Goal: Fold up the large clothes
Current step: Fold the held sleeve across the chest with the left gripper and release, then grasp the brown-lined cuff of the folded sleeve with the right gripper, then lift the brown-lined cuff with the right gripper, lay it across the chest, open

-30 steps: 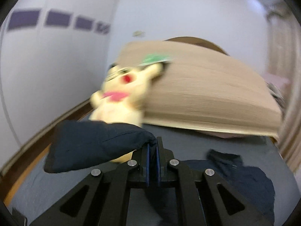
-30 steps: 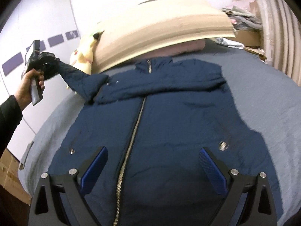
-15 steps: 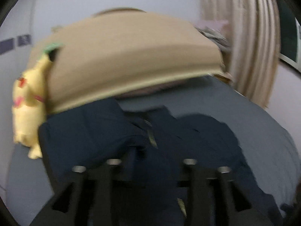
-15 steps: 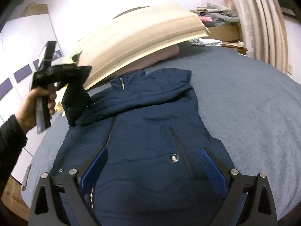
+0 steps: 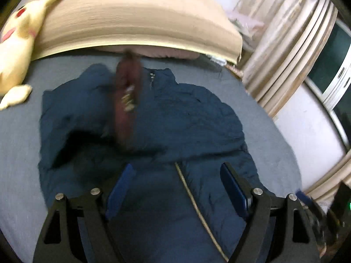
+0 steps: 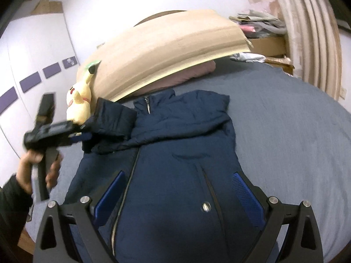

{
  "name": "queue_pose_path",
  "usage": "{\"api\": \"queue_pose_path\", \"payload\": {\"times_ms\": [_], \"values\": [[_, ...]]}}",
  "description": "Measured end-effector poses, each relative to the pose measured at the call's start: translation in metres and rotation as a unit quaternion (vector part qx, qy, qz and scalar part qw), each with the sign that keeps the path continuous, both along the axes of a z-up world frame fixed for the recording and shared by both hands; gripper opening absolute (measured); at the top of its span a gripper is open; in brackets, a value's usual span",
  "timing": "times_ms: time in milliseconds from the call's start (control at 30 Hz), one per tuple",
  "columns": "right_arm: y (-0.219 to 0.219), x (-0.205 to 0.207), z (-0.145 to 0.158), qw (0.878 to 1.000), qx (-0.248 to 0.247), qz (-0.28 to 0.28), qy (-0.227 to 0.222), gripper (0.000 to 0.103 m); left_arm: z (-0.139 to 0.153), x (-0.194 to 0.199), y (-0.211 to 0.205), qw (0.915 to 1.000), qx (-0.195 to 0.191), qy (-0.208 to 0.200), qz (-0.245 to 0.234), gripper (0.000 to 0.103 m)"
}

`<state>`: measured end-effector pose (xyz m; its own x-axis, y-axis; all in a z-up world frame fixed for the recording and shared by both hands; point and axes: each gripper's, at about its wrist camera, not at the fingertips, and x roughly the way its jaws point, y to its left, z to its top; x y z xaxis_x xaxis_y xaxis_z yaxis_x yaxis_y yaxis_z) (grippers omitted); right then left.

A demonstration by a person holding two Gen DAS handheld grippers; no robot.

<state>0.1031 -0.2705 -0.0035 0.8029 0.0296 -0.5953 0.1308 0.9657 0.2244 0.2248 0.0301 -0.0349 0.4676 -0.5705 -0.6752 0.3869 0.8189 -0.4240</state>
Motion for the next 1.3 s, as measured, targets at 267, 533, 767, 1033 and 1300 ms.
{"api": "queue_pose_path", "payload": {"times_ms": [267,533,767,1033,1300], "values": [[0.076,0.093,0.030,0.995,-0.054,0.085,-0.010,0.099,-0.020,-0.059,0.090,0.9887,-0.065,-0.027,0.132,0.083],[0.235,0.181,-0.017,0.939,-0.302,0.164,-0.011,0.099,-0.029,-0.099,0.146,0.9772,-0.098,-0.034,0.185,0.084],[0.245,0.225,-0.048,0.912,-0.378,0.161,0.001,0.066,-0.028,-0.114,0.170,0.9713,-0.100,-0.050,0.210,0.084],[0.148,0.250,0.005,0.985,-0.134,0.105,0.037,0.017,-0.034,-0.103,0.176,0.9615,-0.136,-0.030,0.237,0.085],[0.021,0.251,-0.019,0.990,0.129,0.014,0.062,0.017,-0.028,-0.084,0.171,0.9510,-0.190,-0.004,0.244,0.086]]}}
